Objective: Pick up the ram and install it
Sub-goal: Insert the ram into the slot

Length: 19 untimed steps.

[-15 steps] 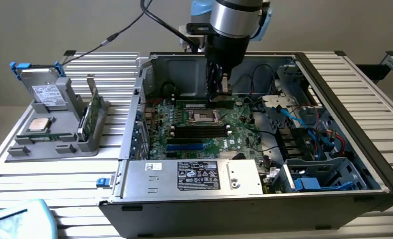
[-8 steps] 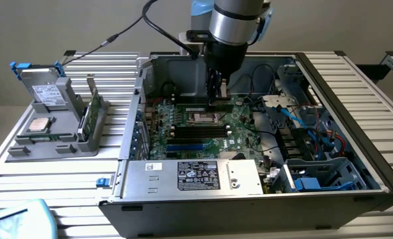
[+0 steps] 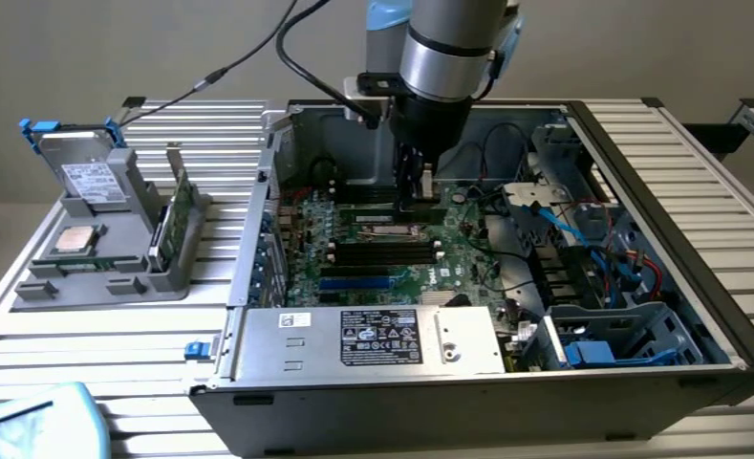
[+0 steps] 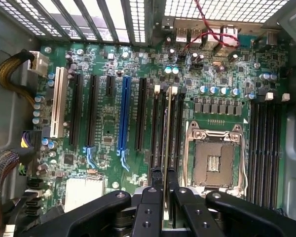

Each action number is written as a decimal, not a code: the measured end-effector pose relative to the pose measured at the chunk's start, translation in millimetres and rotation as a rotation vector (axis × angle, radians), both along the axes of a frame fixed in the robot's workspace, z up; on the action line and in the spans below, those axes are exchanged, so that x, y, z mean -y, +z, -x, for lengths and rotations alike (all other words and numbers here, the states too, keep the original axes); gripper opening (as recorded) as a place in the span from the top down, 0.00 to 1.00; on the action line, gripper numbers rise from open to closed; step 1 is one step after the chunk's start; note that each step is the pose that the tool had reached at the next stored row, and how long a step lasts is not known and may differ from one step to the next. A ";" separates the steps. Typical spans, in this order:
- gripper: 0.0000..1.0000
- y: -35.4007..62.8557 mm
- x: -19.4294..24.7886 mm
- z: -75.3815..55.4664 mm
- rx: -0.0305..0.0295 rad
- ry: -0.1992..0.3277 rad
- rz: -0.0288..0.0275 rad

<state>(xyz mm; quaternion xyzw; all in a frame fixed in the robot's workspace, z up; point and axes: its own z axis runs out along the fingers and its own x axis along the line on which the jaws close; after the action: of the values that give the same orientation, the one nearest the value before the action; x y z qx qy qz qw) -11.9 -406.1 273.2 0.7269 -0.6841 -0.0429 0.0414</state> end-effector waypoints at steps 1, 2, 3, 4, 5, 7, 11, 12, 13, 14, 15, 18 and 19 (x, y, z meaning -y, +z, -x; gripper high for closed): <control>0.86 -1.8 0.0 0.8 -0.0001 0.000 0.0002; 0.86 -3.5 0.0 2.0 0.0000 0.000 0.0001; 0.86 -5.4 0.0 3.8 0.0000 0.000 0.0000; 0.86 -7.3 0.0 5.3 0.0000 0.000 -0.0001; 0.86 -9.1 0.0 6.5 0.0000 0.000 0.0000; 0.86 -12.6 -0.1 6.6 0.0000 0.000 0.0001; 0.86 -19.9 -0.3 6.6 0.0000 0.000 0.0001; 0.86 -21.7 -0.3 6.6 0.0000 0.000 0.0001; 0.86 -23.6 -0.3 6.4 0.0001 0.000 0.0000; 0.86 -25.4 -0.3 6.1 0.0001 0.000 0.0000; 0.86 -27.2 -0.3 5.5 0.0001 0.000 0.0000; 0.86 -32.7 -0.3 4.2 0.0001 0.000 0.0001; 0.86 -34.4 -0.6 4.3 0.0000 0.000 0.0006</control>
<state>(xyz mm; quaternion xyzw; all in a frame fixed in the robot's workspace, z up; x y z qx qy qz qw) -16.2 -405.5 238.7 0.7269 -0.6841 -0.0426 0.0416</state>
